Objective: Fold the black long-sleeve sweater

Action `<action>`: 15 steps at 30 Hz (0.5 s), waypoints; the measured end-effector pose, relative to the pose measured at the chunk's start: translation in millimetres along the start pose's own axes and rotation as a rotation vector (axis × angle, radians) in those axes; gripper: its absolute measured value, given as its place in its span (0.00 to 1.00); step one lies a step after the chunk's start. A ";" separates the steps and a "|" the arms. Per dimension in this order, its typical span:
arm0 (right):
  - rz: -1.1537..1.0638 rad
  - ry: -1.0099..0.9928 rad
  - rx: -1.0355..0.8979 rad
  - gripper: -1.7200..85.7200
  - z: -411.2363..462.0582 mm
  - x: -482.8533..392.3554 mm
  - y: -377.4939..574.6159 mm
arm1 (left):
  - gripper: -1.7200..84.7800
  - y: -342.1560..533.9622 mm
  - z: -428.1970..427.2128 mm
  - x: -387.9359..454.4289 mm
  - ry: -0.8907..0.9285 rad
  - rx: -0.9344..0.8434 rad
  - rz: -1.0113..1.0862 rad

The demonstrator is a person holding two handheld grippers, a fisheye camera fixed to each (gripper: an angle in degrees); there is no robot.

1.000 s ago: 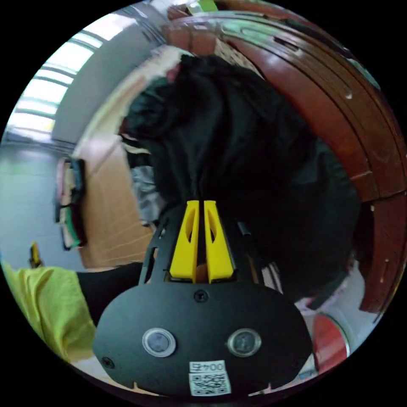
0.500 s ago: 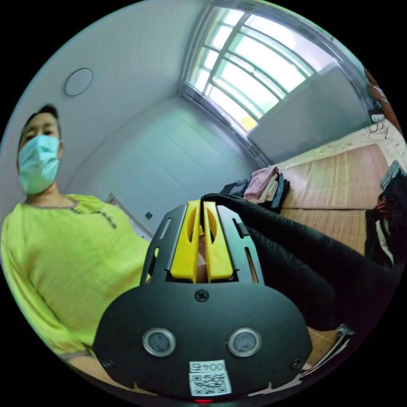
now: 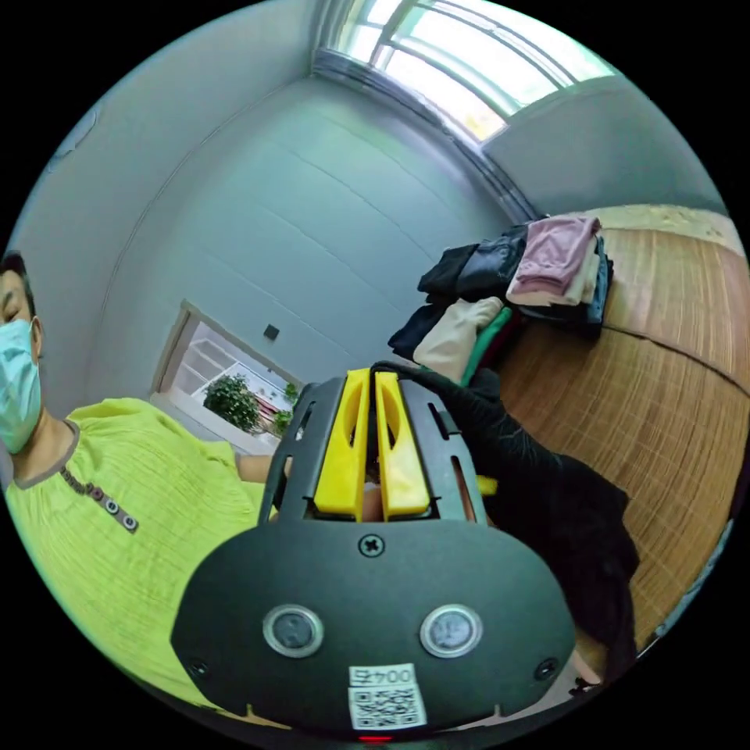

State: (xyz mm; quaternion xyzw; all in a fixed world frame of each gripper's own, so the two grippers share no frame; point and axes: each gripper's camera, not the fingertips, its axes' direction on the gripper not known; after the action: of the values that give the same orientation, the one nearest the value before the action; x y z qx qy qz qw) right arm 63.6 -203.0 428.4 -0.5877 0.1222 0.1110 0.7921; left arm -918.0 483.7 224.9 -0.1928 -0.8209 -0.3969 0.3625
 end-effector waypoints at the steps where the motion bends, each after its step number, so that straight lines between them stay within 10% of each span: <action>1: -0.042 0.044 -0.005 0.02 3.1 -10.1 -3.5 | 0.18 -8.3 -12.2 -5.4 -0.109 -0.020 -0.024; 9: 0.064 0.367 0.380 0.08 -73.5 3.4 40.2 | 0.11 -15.1 -112.6 -149.5 0.331 0.178 -0.780; 15: 0.175 0.476 0.161 0.20 -8.6 36.4 115.9 | 0.11 -60.4 -211.9 -164.5 0.521 0.319 -0.748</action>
State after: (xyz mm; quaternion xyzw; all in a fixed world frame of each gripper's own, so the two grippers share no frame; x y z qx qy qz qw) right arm 60.4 -177.1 309.5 -0.5196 0.3639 0.0276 0.7725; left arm -751.8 274.4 160.3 0.2793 -0.7664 -0.4044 0.4136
